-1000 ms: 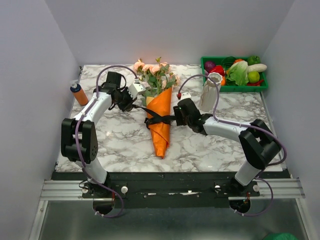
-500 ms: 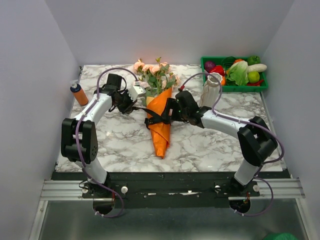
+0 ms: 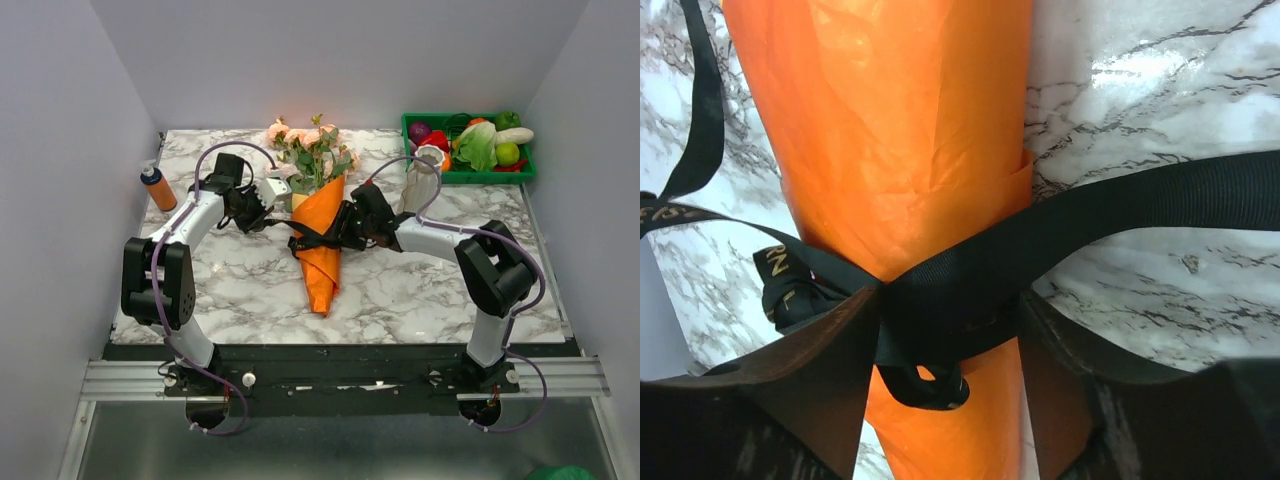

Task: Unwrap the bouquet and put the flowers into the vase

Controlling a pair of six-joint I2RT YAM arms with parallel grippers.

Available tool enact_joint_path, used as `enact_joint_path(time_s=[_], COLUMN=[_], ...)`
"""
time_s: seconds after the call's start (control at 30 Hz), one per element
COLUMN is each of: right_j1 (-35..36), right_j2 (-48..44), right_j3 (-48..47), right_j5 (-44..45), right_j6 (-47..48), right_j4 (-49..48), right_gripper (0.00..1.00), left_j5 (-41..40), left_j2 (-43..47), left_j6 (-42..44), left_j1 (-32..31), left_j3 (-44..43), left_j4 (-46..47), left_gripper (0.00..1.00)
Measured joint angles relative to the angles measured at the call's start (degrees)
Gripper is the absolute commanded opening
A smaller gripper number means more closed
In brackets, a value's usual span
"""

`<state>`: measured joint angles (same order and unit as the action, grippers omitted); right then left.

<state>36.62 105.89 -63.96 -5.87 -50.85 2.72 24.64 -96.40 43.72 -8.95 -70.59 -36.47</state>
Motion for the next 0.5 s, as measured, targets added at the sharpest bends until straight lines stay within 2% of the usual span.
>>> enact_joint_path(time_s=[0.27, 0.5], right_j1=[-0.59, -1.68], right_j2=[0.63, 0.63], right_j3=[-1.29, -1.36], right_j5=[0.02, 0.26], right_j6=[-1.44, -1.51], right_j4=[-0.70, -1.70], right_gripper=[0.58, 0.61], left_j5=[-0.24, -0.70], left_j2=[0.96, 1.44], left_j6=[0.87, 1.46], left_j1=[0.00, 0.00], left_j3=[1.49, 2.14], left_j4=[0.09, 0.09], left_gripper=[0.00, 0.00])
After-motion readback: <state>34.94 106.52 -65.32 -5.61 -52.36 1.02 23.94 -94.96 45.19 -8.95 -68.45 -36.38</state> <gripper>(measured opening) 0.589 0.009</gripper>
